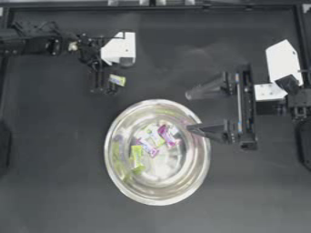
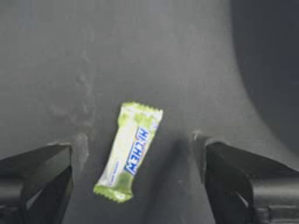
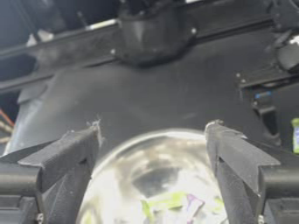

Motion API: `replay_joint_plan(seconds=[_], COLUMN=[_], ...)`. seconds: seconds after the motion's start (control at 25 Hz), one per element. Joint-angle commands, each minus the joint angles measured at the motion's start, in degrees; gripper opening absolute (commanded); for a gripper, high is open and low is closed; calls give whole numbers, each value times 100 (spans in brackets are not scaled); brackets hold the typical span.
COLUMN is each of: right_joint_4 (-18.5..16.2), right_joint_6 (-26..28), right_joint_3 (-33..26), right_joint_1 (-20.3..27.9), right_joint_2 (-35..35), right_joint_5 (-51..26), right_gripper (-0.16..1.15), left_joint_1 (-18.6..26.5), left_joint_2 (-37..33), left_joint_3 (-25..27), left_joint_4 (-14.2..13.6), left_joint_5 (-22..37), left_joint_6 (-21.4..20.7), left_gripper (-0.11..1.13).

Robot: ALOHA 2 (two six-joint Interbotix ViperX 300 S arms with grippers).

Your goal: Put candies in bowl

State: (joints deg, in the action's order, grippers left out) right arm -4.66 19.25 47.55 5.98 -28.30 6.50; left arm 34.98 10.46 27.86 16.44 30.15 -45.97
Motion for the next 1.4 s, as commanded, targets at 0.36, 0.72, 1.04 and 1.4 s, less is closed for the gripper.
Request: replay_joint_plan(seconds=[0.36, 0.72, 1.04, 1.4], right_joint_4=[26, 9, 9, 26], right_joint_6=[-18, -18, -18, -9], right_joint_3=[-53, -53, -44, -9], right_joint_1=[-9, -9, -9, 0], right_joint_2=[-53, -62, -53, -53], right_joint_5=[114, 114, 158, 167], right_gripper=[100, 100, 100, 100], left_joint_1=[44, 44, 44, 53], left_joint_2=[-62, 62, 114, 246], left_joint_3=[-105, -132, -202, -536], left_joint_4=[-88, -369, -571, -519], left_joint_5=[70, 88, 299, 800], left_joint_6=[-703, -475, -255, -167], left_gripper=[101, 101, 78, 33])
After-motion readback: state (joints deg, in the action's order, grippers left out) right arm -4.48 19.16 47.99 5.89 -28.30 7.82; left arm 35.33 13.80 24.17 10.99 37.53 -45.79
